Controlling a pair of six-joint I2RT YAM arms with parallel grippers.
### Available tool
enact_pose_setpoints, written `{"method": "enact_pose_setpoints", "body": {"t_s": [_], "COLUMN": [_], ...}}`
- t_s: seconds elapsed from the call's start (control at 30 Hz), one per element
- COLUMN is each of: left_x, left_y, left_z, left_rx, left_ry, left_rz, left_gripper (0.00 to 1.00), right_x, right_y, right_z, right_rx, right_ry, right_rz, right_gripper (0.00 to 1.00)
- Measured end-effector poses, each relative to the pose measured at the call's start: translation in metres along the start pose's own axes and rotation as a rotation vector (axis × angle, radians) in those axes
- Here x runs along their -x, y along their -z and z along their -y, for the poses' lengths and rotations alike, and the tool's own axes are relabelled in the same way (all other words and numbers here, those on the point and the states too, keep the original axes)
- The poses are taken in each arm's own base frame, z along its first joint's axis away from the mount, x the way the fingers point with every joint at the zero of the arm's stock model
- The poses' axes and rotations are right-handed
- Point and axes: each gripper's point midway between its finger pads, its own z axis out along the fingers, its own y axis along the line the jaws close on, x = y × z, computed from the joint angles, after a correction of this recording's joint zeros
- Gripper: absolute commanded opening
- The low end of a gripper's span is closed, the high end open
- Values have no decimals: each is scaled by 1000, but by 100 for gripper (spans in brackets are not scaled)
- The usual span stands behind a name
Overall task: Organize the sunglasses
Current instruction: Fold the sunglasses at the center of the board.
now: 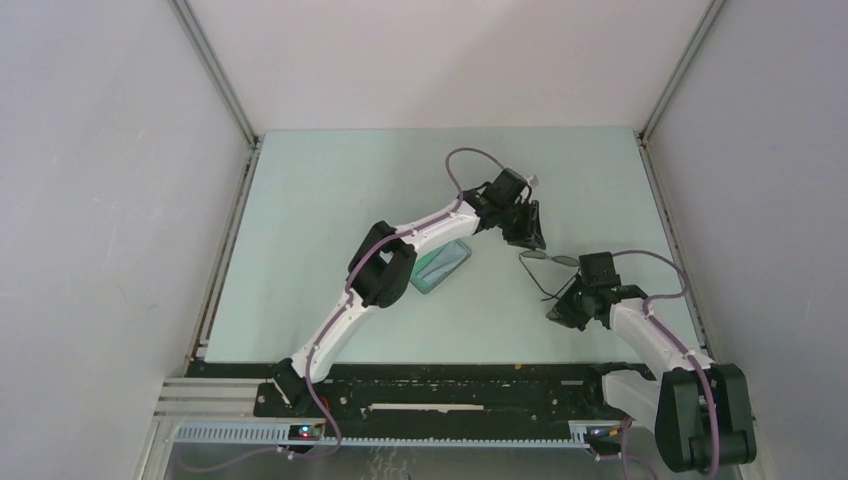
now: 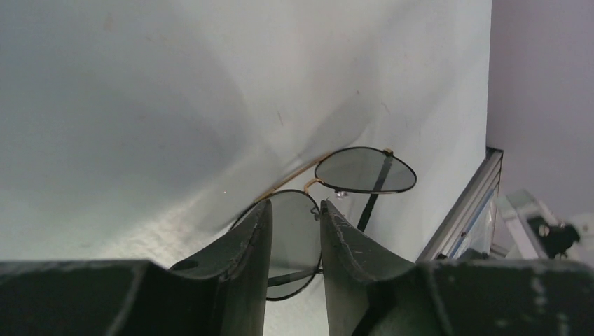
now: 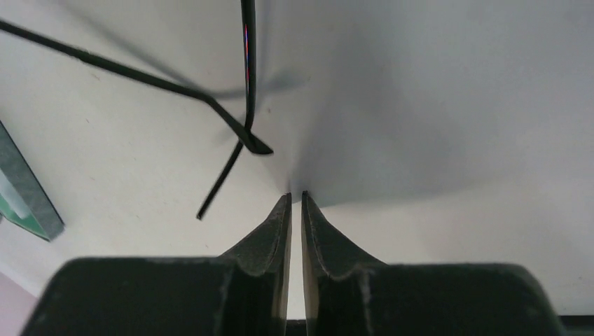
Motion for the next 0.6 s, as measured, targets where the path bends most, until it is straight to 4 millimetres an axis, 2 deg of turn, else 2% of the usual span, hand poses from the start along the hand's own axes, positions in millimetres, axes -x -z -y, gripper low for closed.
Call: {"method": "enact_pose_setpoints", "body": {"t_s": [0.13, 0.3, 0.6], "left_x": [-12, -25, -39], "left_y": [-3, -7, -6], "left_z": [5, -6, -8], "left_rx": [-18, -9, -31], "left_ry": [-24, -24, -32], "left_rz": [-31, -70, -114], "left_gripper": [36, 36, 36], "right_x": [16, 30, 46], "right_y": [-5, -8, -15], "right_z": [-3, -5, -14], "right_rx": [2, -5, -7], "right_ry": [-35, -45, -40], "right_rz": [31, 60, 62], "right_gripper": [17, 18, 17]}}
